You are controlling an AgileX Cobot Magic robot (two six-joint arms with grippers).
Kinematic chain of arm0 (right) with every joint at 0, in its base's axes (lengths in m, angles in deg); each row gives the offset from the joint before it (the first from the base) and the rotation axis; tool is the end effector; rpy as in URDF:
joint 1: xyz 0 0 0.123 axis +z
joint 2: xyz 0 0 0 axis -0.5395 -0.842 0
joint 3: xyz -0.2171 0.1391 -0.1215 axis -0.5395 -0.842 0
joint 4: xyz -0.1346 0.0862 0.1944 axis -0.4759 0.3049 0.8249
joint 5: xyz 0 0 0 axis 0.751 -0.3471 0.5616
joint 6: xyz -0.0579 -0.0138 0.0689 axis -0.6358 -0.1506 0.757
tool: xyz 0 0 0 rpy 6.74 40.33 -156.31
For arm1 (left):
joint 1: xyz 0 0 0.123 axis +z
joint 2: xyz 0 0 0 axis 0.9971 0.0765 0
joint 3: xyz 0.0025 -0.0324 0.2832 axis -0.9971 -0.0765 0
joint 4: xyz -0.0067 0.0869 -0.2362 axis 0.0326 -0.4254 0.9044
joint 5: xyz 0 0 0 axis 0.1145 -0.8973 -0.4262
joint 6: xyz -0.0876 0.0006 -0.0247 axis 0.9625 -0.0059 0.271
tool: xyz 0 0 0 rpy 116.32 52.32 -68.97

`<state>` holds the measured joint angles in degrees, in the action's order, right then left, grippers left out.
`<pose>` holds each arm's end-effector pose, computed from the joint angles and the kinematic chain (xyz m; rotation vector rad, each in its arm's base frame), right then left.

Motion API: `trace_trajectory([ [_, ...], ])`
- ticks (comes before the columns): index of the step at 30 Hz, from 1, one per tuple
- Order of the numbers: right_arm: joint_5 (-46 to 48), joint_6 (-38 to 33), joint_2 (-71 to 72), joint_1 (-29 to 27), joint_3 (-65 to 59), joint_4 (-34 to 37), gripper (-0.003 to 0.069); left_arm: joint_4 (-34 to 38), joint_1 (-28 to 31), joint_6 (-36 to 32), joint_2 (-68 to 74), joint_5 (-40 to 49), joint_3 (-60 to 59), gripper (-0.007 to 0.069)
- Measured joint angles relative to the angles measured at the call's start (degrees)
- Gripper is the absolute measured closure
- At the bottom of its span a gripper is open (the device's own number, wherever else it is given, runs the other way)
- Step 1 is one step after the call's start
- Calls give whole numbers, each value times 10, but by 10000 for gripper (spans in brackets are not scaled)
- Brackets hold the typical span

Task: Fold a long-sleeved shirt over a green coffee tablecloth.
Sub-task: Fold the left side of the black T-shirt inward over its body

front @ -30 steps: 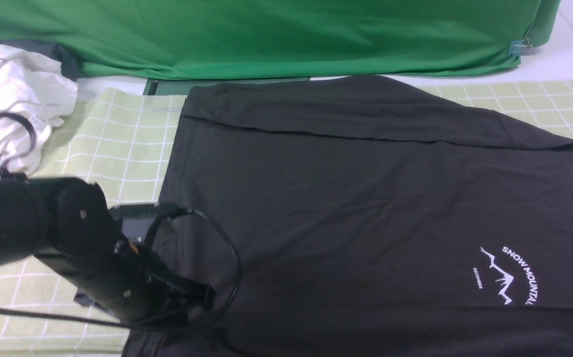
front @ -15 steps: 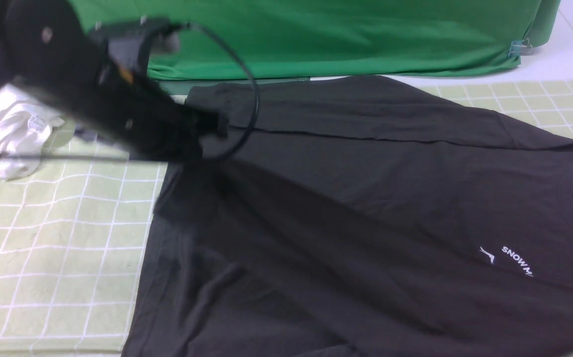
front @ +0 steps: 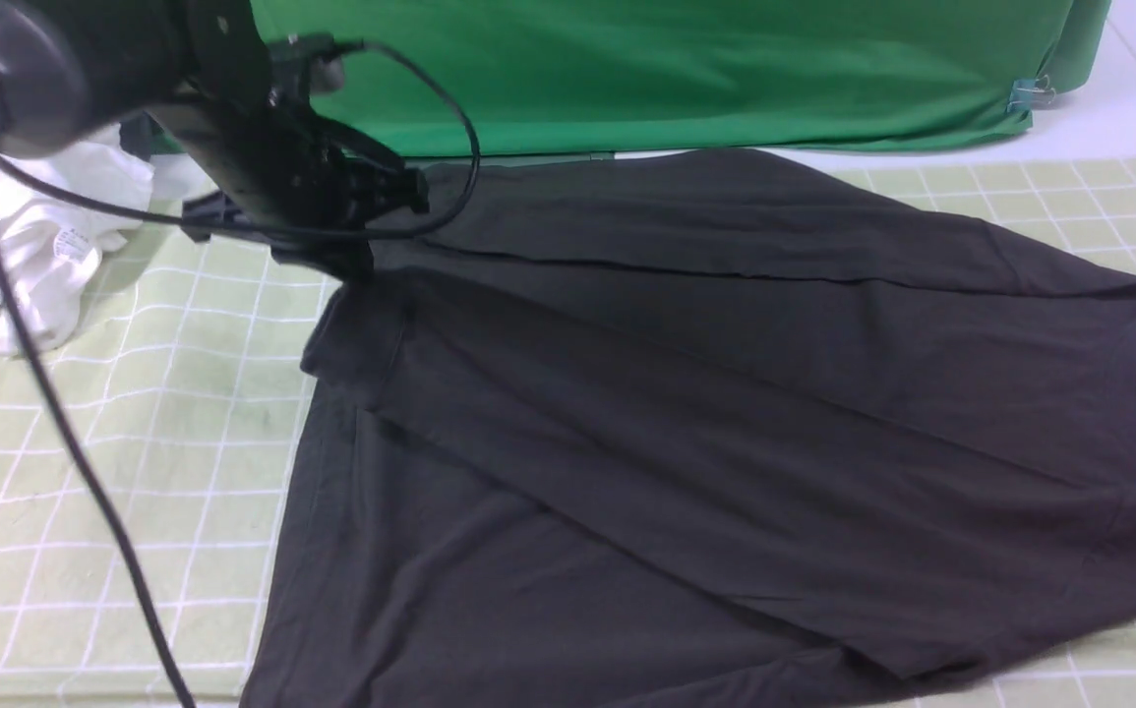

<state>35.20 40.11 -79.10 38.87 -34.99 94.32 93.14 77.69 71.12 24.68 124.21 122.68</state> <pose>0.1266 0.0291 0.3483 -0.3433 2.4597 0.2083 0.4234 -0.0661 0.2295 -0.1209 2.7608 -0.2084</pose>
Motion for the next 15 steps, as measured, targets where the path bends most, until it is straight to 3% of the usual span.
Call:
trace_trajectory([
  [5,0,0,0,0,0,-1,435,0,4,2,51,-9,14,590],
  [10,0,0,0,0,0,-1,431,-9,4,14,71,-18,19,511],
  [13,0,0,0,0,0,-1,426,-14,11,18,81,-5,58,376],
  [15,0,1,0,0,0,-1,425,-14,16,19,81,-5,78,332],
])
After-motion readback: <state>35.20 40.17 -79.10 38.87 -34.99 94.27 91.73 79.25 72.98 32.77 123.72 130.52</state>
